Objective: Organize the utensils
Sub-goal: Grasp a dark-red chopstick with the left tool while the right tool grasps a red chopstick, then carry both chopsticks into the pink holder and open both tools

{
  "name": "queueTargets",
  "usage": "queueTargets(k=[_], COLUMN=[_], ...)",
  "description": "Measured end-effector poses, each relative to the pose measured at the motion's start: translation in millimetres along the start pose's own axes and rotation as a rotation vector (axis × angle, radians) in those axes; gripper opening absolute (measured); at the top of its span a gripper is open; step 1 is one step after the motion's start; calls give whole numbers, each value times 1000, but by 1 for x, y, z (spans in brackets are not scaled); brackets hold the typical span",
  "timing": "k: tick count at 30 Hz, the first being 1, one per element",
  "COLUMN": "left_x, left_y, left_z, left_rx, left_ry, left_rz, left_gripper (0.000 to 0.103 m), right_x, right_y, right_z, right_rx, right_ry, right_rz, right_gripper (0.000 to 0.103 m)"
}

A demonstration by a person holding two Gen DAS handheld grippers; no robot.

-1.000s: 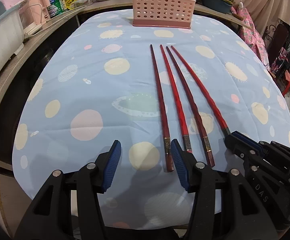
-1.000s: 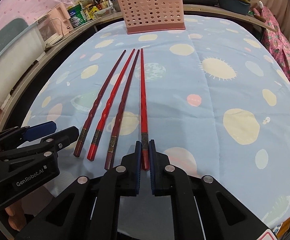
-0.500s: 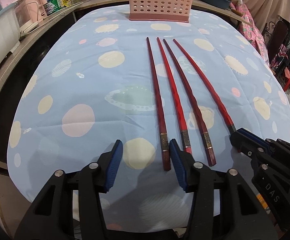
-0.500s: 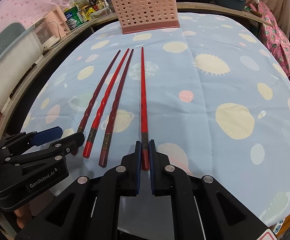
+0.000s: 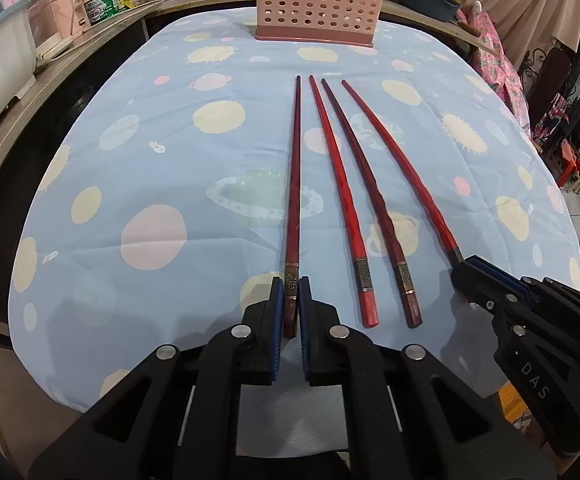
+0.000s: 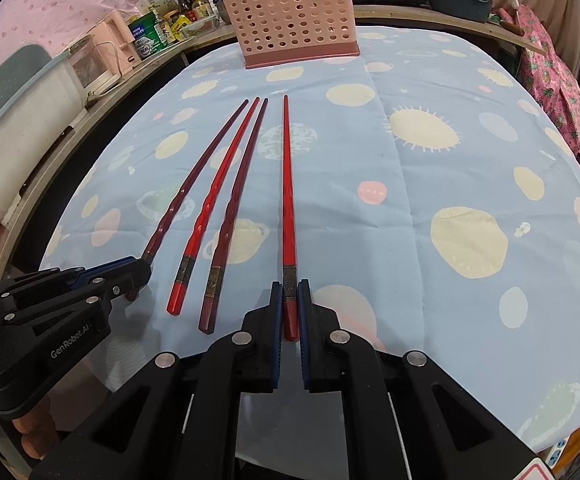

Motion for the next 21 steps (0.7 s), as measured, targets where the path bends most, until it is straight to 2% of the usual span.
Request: queueTargets(k=[11, 21], left_x=[-15, -59], left_y=[-40, -95], left_z=[0, -8], left_rx=[36, 92], left_ry=[-26, -69], left_rz=[79, 210], left_gripper=[7, 7], right_x=[-11, -59], right_y=[-28, -83], right_z=[-5, 0], right_rx=[-10, -29], right_ry=[-11, 2], right_rz=[53, 205], right_gripper=[7, 7])
Point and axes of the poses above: each gripper's, at about its wrist camera, not at the fingertips, and y roughly the way its jaws point, z to its right, x to its underside, the point moved 1 cm from there along y, roughly the way its jaws point
